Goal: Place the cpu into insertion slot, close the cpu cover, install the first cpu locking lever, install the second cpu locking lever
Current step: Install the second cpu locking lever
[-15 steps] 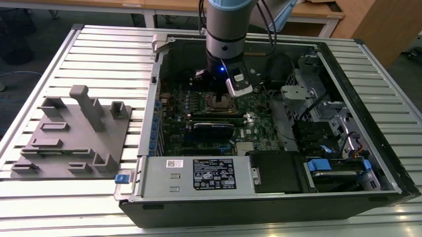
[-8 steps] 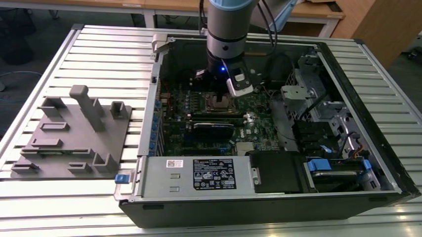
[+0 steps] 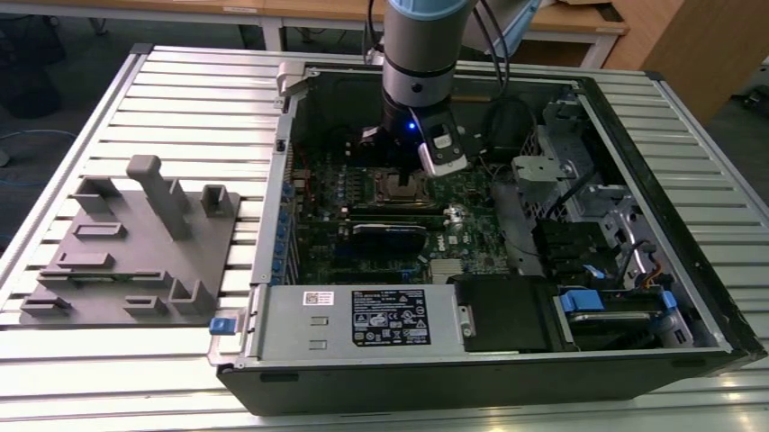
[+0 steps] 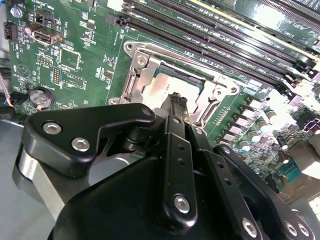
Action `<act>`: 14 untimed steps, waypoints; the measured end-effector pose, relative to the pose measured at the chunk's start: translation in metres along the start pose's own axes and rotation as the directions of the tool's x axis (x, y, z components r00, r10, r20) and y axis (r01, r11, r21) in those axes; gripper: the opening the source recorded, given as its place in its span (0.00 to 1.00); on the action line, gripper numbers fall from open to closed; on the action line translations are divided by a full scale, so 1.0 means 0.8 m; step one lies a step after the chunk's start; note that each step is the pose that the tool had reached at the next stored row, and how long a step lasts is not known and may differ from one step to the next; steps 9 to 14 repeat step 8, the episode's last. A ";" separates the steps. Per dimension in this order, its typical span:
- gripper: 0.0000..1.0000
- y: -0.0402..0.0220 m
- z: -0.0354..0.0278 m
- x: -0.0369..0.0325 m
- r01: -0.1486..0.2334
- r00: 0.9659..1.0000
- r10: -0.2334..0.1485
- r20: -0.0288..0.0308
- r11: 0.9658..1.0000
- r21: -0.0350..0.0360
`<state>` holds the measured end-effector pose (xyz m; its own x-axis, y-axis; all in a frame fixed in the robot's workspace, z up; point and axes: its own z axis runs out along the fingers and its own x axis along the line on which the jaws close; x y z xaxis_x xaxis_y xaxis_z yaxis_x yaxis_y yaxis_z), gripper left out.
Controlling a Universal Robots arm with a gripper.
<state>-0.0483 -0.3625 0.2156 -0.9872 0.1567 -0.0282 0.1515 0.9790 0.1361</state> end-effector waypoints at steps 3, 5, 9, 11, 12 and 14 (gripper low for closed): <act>0.11 0.0001 -0.0004 -0.0001 0.000 1.000 0.000 0.000 1.000 0.000; 0.11 0.0001 -0.0010 -0.0001 0.000 1.000 0.000 0.000 1.000 0.000; 0.11 0.0003 -0.0017 -0.0001 0.000 1.000 0.000 0.000 1.000 0.000; 0.11 0.0003 -0.0017 -0.0001 0.000 1.000 0.000 0.000 1.000 0.000; 0.11 0.0003 -0.0017 -0.0001 0.000 1.000 0.000 0.000 1.000 0.000; 0.11 0.0003 -0.0017 -0.0001 0.000 1.000 0.000 0.000 1.000 0.000</act>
